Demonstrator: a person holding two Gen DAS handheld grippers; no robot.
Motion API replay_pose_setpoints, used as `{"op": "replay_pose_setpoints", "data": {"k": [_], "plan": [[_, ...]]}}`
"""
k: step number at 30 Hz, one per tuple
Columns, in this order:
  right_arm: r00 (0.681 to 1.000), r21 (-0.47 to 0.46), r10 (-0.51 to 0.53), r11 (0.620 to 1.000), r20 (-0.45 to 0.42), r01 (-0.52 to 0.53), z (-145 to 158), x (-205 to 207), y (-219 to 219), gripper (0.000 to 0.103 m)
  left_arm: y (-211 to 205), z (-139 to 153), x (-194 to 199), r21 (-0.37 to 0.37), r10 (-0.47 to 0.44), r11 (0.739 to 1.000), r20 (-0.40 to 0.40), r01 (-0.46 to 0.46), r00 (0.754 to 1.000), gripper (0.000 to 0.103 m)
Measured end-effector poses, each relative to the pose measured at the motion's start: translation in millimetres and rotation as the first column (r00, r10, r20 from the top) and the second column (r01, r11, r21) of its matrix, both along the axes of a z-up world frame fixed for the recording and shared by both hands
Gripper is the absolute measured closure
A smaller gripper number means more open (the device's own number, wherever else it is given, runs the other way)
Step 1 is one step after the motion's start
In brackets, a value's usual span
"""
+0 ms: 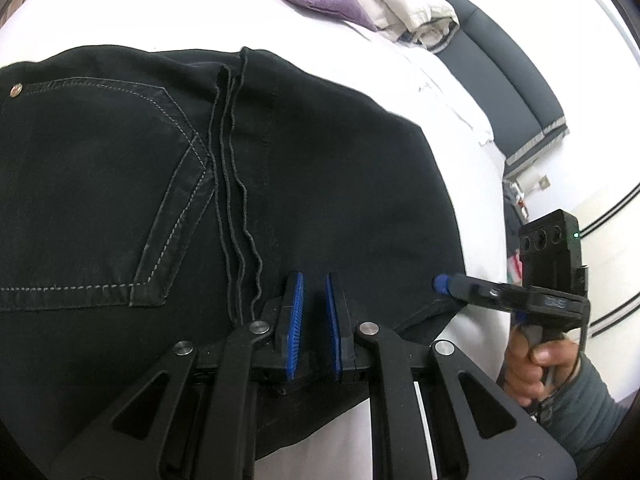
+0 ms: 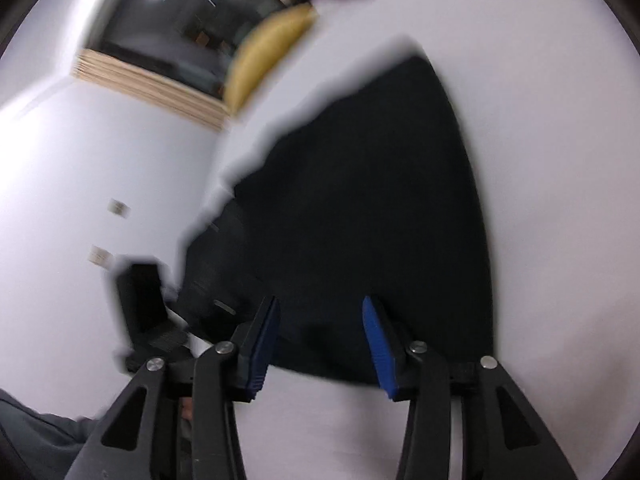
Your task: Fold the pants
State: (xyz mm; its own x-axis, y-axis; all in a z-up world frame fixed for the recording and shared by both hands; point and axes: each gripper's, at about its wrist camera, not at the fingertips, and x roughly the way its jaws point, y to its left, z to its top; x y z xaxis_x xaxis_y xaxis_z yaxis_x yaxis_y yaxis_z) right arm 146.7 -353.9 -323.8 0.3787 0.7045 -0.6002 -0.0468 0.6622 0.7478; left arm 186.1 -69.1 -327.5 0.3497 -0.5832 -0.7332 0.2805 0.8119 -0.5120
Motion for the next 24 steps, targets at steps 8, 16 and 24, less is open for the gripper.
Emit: {"op": "replay_pose_setpoints", "data": {"k": [8,16,24], "plan": [[0.999,0.049,-0.042,0.998,0.026,0.041,41,11,-10,0.061,-8,0,5,0.060,-0.019,0.998,0.008,0.019,1.000,0.092],[0.993,-0.021,0.079,0.996,-0.087,-0.081,11,37,19,0.074,-20,1,7,0.105,-0.019,0.994,0.007,0.018,1.000,0.092],[0.997,-0.015,0.039,0.999,0.062,-0.038,58,112,14,0.057,-24,-1,10,0.091,-0.015,0.996,-0.005,0.015,1.000,0.092]]}}
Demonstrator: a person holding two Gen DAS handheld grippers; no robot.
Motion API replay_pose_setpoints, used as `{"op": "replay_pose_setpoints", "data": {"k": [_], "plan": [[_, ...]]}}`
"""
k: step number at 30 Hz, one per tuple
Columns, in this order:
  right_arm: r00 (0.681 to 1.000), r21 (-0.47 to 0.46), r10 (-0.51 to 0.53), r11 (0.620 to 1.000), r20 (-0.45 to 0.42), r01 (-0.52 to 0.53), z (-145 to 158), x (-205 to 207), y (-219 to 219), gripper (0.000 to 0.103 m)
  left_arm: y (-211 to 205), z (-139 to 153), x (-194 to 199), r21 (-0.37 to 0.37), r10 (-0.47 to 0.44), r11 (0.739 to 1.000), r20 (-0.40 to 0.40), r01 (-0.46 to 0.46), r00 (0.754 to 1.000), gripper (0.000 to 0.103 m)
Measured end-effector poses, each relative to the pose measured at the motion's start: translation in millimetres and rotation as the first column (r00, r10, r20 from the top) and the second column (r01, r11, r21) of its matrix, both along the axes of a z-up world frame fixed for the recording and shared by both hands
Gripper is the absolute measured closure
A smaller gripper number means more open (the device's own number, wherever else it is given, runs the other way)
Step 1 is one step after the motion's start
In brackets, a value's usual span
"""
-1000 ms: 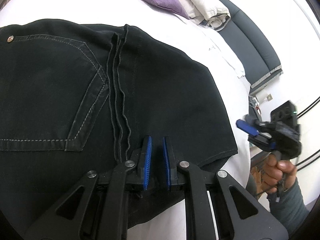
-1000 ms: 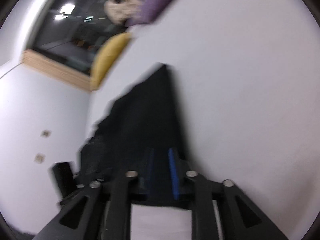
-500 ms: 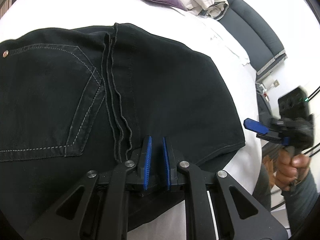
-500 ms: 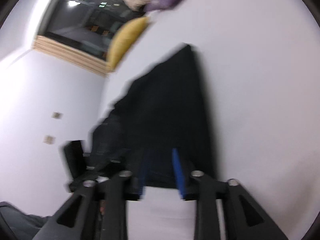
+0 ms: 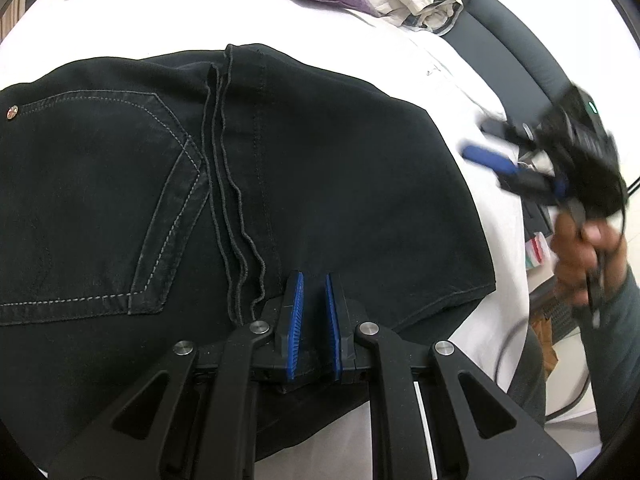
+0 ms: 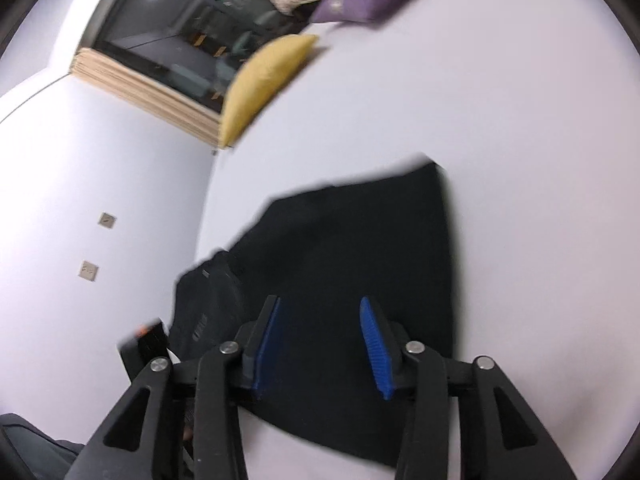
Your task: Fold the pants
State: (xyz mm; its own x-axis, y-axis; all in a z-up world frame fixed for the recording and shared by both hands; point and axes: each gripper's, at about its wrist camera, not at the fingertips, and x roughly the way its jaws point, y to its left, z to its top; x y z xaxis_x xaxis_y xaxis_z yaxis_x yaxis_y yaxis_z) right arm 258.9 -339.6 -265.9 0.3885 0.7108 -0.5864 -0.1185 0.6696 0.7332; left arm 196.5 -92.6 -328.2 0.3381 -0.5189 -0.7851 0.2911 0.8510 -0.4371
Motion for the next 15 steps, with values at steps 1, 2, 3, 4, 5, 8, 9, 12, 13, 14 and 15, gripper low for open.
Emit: {"op": "replay_pose_setpoints", "data": {"k": [1,2,3,4,5,8,9,12,13,14,15], "plan": [[1.000,0.015,0.017,1.000,-0.009,-0.017,-5,9,10,0.054,1,0,0,-0.002,-0.002,1.000,0.000,0.002,1.000,0.092],[0.999,0.024,0.035,0.999,-0.032,-0.034,-13,20,8,0.052,1,0,0,-0.003,-0.002,1.000,-0.001,0.002,1.000,0.092],[0.997,0.012,0.048,0.999,-0.064,-0.047,-27,32,15,0.052,1,-1,1,-0.003,-0.004,1.000,-0.002,0.004,1.000,0.092],[0.994,-0.007,0.052,0.999,-0.091,-0.053,-37,39,19,0.053,2,-1,1,-0.003,-0.006,1.000,-0.002,0.006,1.000,0.092],[0.993,-0.011,0.042,0.999,-0.110,-0.043,-46,47,16,0.056,2,-2,1,-0.002,-0.006,1.000,-0.002,0.006,1.000,0.092],[0.986,0.026,-0.093,0.995,-0.141,0.097,-57,57,-14,0.091,2,-2,2,-0.008,-0.007,1.000,-0.003,0.007,1.000,0.092],[0.979,0.022,-0.144,0.989,-0.141,0.149,-56,57,-22,0.094,3,-2,2,-0.010,-0.007,1.000,-0.003,0.007,1.000,0.092],[0.982,-0.049,-0.177,0.984,-0.070,0.174,-30,46,-23,0.073,3,-1,1,-0.010,-0.007,1.000,0.000,0.007,1.000,0.092],[0.988,-0.037,-0.146,0.989,-0.057,0.144,-24,43,-14,0.061,3,-1,1,-0.010,-0.006,1.000,0.001,0.006,1.000,0.092],[0.996,-0.005,-0.084,0.996,-0.036,0.084,-16,35,-1,0.058,3,-1,1,-0.011,-0.006,1.000,0.000,0.006,1.000,0.092],[0.999,0.016,-0.046,0.999,-0.021,0.047,-13,28,6,0.055,3,-1,2,-0.011,-0.006,1.000,0.000,0.006,1.000,0.092]]}}
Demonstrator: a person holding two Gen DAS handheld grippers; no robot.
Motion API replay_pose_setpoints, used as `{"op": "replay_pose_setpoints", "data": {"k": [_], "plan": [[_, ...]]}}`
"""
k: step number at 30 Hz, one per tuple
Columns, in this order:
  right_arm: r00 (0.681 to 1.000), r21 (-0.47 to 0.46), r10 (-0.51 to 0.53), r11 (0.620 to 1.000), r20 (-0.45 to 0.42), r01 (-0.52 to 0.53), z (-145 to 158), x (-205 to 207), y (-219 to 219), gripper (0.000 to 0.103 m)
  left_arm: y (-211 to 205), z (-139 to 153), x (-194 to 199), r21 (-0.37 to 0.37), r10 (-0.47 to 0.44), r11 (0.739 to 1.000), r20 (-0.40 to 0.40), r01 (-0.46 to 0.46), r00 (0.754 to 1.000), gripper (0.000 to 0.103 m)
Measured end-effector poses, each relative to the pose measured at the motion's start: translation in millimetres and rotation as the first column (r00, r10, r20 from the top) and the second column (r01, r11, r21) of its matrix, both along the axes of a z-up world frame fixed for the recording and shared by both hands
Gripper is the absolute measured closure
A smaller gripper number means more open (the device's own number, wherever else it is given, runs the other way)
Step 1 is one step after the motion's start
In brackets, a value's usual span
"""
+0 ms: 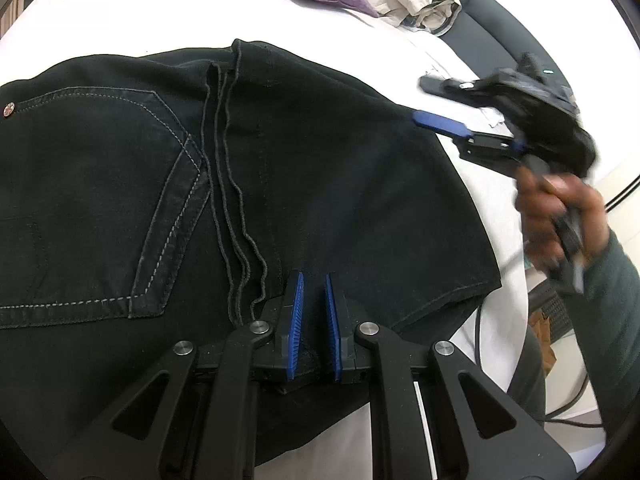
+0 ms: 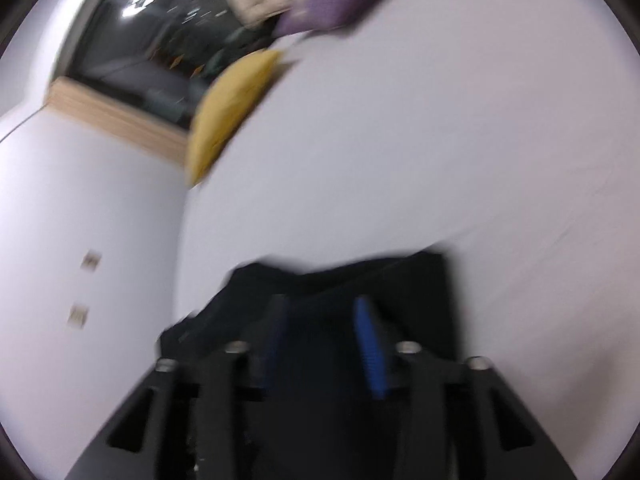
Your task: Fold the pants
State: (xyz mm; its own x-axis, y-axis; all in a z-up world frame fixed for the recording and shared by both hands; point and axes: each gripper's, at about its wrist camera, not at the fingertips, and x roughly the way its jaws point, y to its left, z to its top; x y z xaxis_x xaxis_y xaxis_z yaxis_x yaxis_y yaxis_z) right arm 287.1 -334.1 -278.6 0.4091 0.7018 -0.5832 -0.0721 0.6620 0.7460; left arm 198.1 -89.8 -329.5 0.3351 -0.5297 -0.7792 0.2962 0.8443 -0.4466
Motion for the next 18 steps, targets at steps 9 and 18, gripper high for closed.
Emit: {"op": "replay_pose_setpoints", "data": {"k": [9,18], "plan": [[0.991,0.066,-0.095,0.993,-0.096,0.102,-35,-79,-11,0.068,3,-1,-3,-0.010,0.007,1.000,0.002,-0.007,1.000,0.092],[0.999,0.084,-0.020,0.996,-0.051,0.024,-45,-131,15,0.058,-1,3,-11,0.019,0.016,1.000,0.028,-0.016,0.999,0.092]]}}
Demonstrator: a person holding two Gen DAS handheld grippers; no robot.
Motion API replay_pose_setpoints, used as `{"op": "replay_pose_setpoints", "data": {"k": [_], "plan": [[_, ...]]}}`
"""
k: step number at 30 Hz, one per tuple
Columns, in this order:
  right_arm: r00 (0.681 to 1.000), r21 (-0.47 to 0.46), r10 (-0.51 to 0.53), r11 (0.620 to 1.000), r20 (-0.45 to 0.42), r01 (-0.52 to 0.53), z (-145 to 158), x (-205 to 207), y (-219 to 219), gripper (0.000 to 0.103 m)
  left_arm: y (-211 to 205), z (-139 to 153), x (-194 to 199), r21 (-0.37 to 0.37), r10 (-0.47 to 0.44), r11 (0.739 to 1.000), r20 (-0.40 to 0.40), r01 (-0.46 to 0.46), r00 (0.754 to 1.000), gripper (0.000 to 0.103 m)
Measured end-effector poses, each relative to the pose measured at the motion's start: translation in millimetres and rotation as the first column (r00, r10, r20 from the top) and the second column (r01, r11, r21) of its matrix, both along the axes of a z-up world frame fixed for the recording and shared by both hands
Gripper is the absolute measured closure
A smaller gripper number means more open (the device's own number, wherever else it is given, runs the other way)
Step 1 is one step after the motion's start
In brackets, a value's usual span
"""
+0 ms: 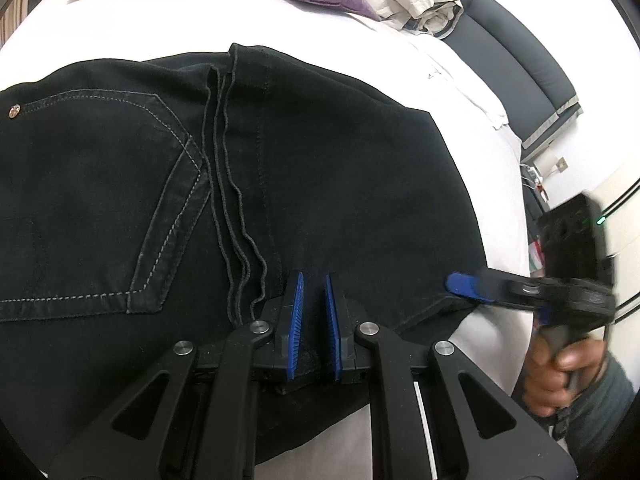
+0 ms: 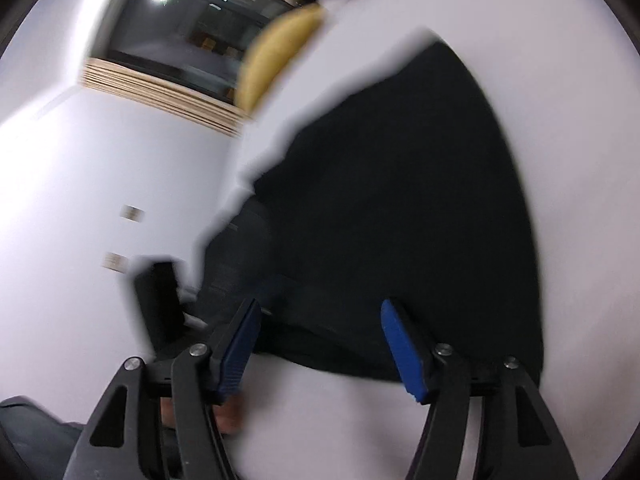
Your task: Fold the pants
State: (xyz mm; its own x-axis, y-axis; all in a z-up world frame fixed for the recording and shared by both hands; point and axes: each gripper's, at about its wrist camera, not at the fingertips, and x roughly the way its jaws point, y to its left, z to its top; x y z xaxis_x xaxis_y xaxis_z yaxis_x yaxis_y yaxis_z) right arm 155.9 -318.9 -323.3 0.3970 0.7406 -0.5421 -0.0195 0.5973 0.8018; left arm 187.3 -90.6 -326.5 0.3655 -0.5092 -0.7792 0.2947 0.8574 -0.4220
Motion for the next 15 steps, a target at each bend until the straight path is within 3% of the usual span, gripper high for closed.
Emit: {"op": "replay_pose_setpoints", "data": {"k": [1,3,4,5,7,11,12,14,15], "plan": [[0.999,0.037,-0.039,0.999,-0.025,0.040,-5,-2,-9,0.075,0,2,-2,0.000,0.000,1.000,0.006,0.000,1.000,0.092],[0.989,0.077,-0.118,0.989,-0.092,0.125,-7,-8,-25,0.077,1,8,-7,0.006,0.010,1.000,0.018,-0.010,1.000,0.092],[0.987,0.023,-0.141,0.989,-0.079,0.143,1,-11,-29,0.076,3,12,-11,0.009,0.018,1.000,0.021,-0.018,1.000,0.092],[0.987,-0.049,-0.157,0.987,-0.039,0.155,18,-17,-33,0.067,6,18,-15,0.008,0.028,1.000,0.024,-0.029,0.999,0.092],[0.985,-0.023,-0.171,0.985,0.012,0.171,38,-24,-36,0.054,19,35,-26,-0.015,0.065,0.998,0.042,-0.064,0.997,0.092],[0.979,0.006,-0.189,0.982,0.076,0.189,57,-31,-37,0.054,74,71,-58,-0.131,0.195,0.975,0.124,-0.179,0.973,0.091],[0.979,0.021,-0.185,0.983,0.085,0.184,60,-31,-32,0.054,101,74,-69,-0.180,0.265,0.954,0.117,-0.242,0.957,0.085],[0.981,0.045,-0.167,0.986,0.101,0.163,65,-28,-20,0.054,143,73,-82,-0.248,0.378,0.905,0.089,-0.347,0.922,0.052],[0.982,0.048,-0.158,0.987,0.103,0.154,68,-24,-19,0.053,167,70,-91,-0.288,0.452,0.863,0.073,-0.415,0.889,0.021]]}}
